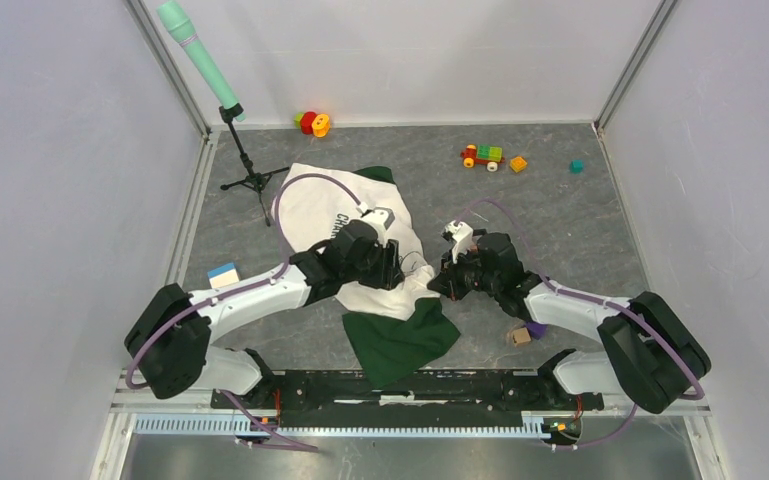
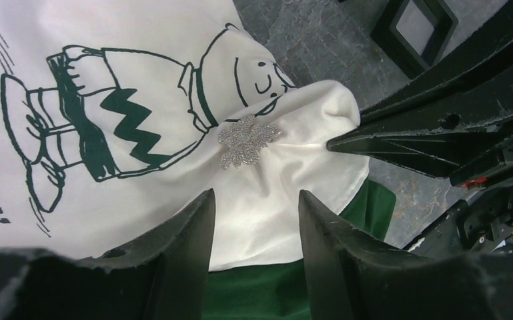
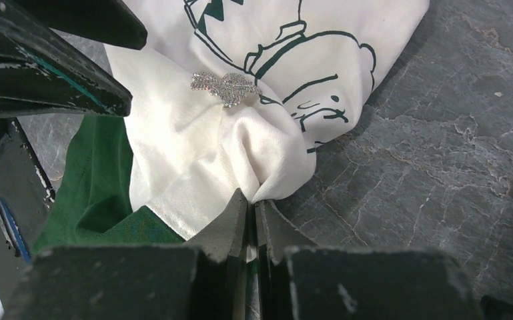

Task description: Remove the brooch from the garment

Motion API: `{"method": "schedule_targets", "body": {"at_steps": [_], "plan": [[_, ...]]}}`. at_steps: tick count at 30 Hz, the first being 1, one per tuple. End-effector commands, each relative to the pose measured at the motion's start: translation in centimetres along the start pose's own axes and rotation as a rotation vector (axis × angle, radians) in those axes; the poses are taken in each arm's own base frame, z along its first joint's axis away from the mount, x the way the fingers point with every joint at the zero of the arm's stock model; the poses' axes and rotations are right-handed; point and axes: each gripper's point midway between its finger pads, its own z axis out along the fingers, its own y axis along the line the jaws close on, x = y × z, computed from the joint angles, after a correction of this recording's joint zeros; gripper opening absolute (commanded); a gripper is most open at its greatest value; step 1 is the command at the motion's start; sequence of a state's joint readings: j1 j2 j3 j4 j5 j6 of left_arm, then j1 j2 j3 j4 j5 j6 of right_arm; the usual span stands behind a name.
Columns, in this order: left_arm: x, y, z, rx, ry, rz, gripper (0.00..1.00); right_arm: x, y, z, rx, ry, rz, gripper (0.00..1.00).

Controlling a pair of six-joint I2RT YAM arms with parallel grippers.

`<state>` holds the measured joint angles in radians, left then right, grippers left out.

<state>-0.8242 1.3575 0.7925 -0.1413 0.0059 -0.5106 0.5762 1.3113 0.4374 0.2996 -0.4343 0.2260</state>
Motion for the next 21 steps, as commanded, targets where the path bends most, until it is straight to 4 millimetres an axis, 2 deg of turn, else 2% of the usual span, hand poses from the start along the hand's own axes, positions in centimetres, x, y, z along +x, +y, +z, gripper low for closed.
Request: {"method": "schedule_targets", "body": {"at_steps": [1,4,9,11,15,21], "plan": [[-2.0,-2.4,-0.6,0.053,-0.078,0.163,0.54,-1.5,0.5,-0.2,-0.024,-0.059,-0.051,0.08],[-2.4,-1.4,-1.1,-0.019,-0.141,0.367,0.53,-1.7,0.6,-0.2,-0.028,-0.064,-0.054,0.08],[-3.0,-2.4,-0.9,0.068,-0.220,0.555,0.50,-2.0,0.7,-0.2,-0.028,-0.069,-0.055,0.08],[-2.7,-2.0,-0.5,0.062,-0.192,0.653,0.49,-1.9,0.6,-0.1,-0.028,-0.059,-0.054,0.08],[-1.9,-1.3,0.4,0.043,-0.096,0.736,0.47,-1.6,0.6,0.0,-0.031,-0.054,-0.051,0.08],[-2.0,-1.2,1.7,0.045,-0.077,0.764,0.48,-1.4,0.6,0.1,-0.034,-0.043,-0.048,0.08]]}}
